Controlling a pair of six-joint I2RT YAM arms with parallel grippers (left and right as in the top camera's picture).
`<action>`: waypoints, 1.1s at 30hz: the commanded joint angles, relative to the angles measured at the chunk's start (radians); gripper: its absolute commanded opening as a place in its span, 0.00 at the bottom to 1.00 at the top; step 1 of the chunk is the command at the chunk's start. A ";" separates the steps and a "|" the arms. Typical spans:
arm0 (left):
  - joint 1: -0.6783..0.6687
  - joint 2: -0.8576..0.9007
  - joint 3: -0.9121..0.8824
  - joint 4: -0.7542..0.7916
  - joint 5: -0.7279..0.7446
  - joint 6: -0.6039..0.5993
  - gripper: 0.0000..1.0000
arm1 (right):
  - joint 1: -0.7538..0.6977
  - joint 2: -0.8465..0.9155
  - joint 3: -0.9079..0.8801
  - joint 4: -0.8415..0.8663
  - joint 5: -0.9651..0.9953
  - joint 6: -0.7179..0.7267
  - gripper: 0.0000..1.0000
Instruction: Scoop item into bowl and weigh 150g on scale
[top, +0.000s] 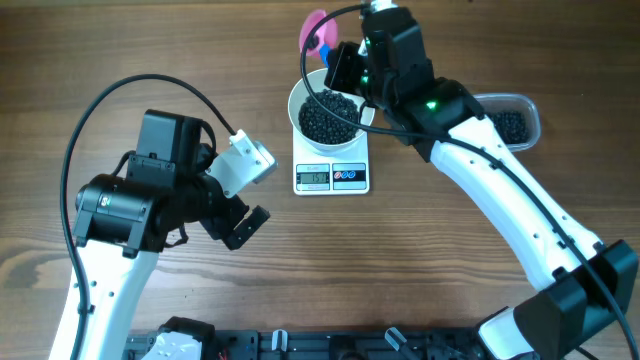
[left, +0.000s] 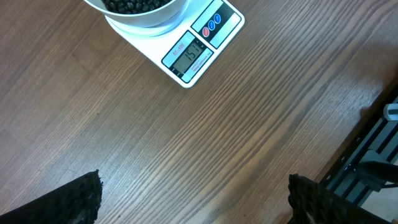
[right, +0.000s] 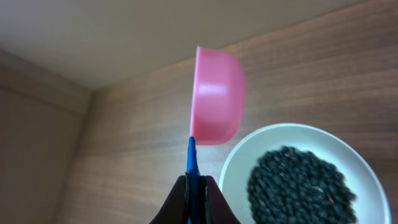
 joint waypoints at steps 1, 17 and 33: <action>0.005 0.003 0.006 0.003 0.002 0.015 1.00 | -0.005 0.005 0.001 0.066 0.019 0.065 0.04; 0.005 0.003 0.006 0.003 0.002 0.015 1.00 | -0.032 0.006 0.001 0.191 0.134 0.141 0.04; 0.005 0.003 0.006 0.003 0.002 0.015 1.00 | -0.150 0.006 0.001 0.206 0.149 0.137 0.04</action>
